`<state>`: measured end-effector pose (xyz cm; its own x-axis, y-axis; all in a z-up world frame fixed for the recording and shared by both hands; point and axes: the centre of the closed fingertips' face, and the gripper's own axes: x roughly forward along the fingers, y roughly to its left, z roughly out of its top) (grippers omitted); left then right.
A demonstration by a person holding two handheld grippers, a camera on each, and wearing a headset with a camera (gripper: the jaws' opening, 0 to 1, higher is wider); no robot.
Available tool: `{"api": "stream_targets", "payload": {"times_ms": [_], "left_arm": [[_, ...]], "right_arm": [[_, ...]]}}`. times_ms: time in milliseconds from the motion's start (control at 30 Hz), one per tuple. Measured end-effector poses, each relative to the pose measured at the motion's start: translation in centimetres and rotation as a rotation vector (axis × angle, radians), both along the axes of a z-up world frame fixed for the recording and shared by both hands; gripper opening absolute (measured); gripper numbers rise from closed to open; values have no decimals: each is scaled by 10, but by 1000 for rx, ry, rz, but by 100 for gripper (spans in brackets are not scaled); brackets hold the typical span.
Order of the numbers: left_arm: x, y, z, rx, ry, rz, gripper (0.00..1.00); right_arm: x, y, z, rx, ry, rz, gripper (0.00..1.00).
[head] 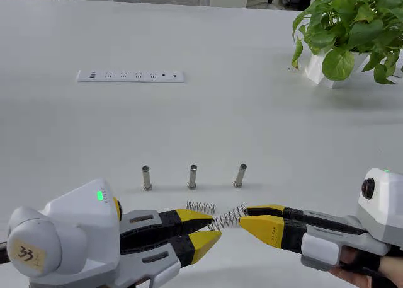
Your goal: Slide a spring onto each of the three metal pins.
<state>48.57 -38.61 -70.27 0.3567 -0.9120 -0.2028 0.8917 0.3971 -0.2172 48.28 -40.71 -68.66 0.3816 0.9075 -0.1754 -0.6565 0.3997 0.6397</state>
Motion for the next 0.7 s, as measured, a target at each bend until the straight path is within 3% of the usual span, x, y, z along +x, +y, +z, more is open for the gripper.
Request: {"api": "stream_targets", "payload": {"times_ms": [700], "left_arm": [[-3,1,-3,8,6,-12,6]], "right_arm": [[1,1,-2,-1,17,8,12]]}}
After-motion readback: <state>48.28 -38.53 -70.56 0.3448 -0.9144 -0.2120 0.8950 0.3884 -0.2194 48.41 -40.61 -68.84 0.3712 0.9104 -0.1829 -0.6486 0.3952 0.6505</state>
